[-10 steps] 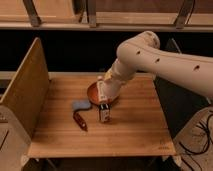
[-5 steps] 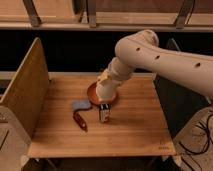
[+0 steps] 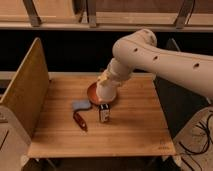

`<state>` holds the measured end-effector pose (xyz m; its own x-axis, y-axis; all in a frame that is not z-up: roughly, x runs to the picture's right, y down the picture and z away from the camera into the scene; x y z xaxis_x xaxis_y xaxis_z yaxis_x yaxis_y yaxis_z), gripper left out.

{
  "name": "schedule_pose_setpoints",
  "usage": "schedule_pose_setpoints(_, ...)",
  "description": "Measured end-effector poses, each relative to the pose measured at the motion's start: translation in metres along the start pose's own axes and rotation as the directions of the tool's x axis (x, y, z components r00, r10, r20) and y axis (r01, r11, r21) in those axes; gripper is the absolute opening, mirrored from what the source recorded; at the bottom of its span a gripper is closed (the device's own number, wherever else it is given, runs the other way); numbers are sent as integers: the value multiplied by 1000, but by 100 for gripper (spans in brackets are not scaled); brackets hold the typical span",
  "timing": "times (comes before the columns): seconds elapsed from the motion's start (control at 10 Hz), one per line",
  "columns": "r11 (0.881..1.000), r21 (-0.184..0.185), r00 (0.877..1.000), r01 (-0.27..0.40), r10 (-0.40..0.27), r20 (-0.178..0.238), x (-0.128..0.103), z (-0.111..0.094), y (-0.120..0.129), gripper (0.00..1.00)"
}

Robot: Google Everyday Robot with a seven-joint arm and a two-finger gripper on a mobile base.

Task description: Place the ceramic cup over the eraser

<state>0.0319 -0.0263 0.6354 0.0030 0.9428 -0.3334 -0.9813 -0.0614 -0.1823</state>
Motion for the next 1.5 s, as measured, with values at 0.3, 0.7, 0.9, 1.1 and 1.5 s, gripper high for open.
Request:
schedule_pose_setpoints(0.3,998,69,1000,7,-7,5,11,-8,-7,0)
schedule_pose_setpoints(0.7,1000,7,999,-28,28,-37,26,19,8,0)
schedule_pose_setpoints(0.9,999,-16,997,-29,28,-65,32,38,15,0)
schedule_pose_setpoints(1.1,999,-14,996,-34,33,-84,36,48,11,0)
schedule_pose_setpoints(1.5,999,36,995,-37,40,-93,40,54,-4,0)
